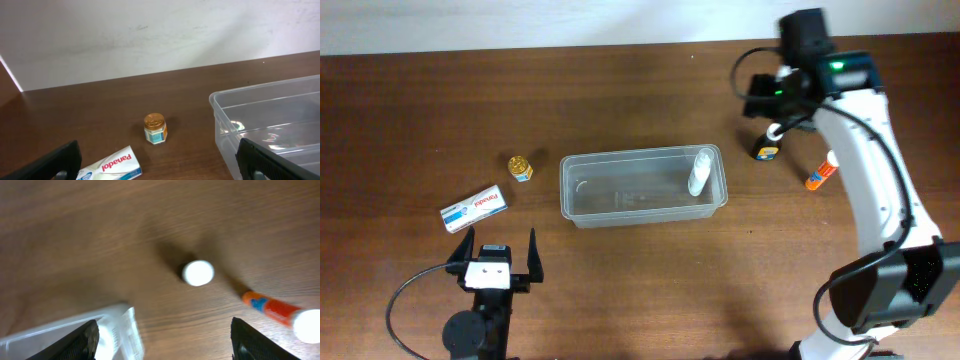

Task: Pack container
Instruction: 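Open the right gripper and raise it out of the container, then move the right gripper down onto the dark brown bottle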

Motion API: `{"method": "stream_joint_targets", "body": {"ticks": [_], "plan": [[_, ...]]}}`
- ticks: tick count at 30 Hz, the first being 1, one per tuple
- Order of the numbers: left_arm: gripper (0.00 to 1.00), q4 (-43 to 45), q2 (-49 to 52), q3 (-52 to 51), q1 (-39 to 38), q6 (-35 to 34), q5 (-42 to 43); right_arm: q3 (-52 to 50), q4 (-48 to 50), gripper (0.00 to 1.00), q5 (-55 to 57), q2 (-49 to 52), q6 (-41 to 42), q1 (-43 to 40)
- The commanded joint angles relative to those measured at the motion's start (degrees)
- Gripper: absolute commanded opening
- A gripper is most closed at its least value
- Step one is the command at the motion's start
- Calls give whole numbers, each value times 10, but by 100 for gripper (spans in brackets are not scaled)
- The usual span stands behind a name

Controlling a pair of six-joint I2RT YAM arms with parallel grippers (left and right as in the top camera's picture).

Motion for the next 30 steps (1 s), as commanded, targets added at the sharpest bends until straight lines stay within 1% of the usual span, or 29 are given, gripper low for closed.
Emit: {"method": "stream_joint_targets", "body": {"ticks": [1, 8, 15, 30], "plan": [[99, -2, -5, -3, -1, 7, 0, 10, 2, 76, -28, -6, -22, -31], [99, -2, -5, -3, -1, 7, 0, 10, 8, 76, -27, 17, -41, -63], [99, -2, -5, -3, -1, 7, 0, 10, 40, 76, -28, 64, -40, -63], [99, -2, -5, -3, -1, 7, 0, 10, 48, 76, -44, 178, -53, -63]]}}
